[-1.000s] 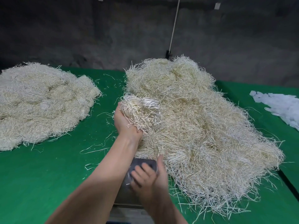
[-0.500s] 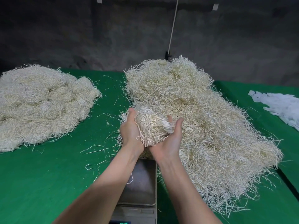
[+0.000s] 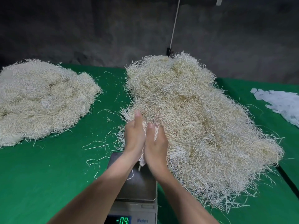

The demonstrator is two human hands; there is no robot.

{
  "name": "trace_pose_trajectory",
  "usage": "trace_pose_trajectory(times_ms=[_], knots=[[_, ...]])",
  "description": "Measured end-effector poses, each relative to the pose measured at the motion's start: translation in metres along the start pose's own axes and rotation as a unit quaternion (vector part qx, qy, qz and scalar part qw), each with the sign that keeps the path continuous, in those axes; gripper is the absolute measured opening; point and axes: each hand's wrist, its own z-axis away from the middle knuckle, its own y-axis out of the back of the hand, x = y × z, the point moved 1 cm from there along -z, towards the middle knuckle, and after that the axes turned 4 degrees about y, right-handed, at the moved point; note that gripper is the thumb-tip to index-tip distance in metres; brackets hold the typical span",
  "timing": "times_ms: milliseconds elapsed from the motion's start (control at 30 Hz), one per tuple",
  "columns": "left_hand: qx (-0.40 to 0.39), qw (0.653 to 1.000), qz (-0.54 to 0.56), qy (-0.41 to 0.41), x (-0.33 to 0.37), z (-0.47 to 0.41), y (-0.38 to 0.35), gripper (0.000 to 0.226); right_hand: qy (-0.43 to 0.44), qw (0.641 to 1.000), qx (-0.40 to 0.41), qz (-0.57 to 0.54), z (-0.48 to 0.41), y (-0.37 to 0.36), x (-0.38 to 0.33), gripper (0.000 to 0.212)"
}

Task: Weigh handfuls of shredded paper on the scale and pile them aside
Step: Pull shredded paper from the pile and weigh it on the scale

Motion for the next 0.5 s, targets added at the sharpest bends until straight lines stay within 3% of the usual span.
trace_pose_trajectory(times_ms=[67,100,167,233,300,367,433,500], knots=[[-0.112,0.981,0.060,0.144,-0.006,0.004,0.000,0.055,-0.110,0.992,-0.003,-0.057,-0.014,0.007,0.009,0.036],[-0.154,0.967,0.096,0.177,-0.007,0.007,0.002,0.058,-0.185,0.976,0.006,-0.112,-0.025,0.012,0.014,0.036],[-0.168,0.967,0.109,0.157,-0.014,0.007,0.009,0.066,-0.316,0.921,0.031,-0.224,-0.039,0.021,0.022,0.039],[-0.127,0.985,0.071,0.094,-0.020,0.008,0.015,0.074,-0.384,0.878,0.064,-0.280,-0.043,0.022,0.030,0.045],[-0.159,0.976,0.097,0.110,-0.025,0.022,0.013,0.077,-0.379,0.868,0.099,-0.306,-0.042,0.017,0.027,0.051],[-0.184,0.958,0.168,0.142,-0.027,0.036,0.004,0.078,-0.302,0.918,0.113,-0.232,-0.037,0.013,0.023,0.054],[-0.095,0.963,0.189,0.169,-0.022,0.035,-0.003,0.077,-0.183,0.976,0.067,-0.099,-0.017,0.011,0.018,0.054],[0.023,0.968,0.126,0.213,-0.016,0.019,0.003,0.082,-0.122,0.992,0.011,-0.029,0.002,0.012,0.021,0.050]])
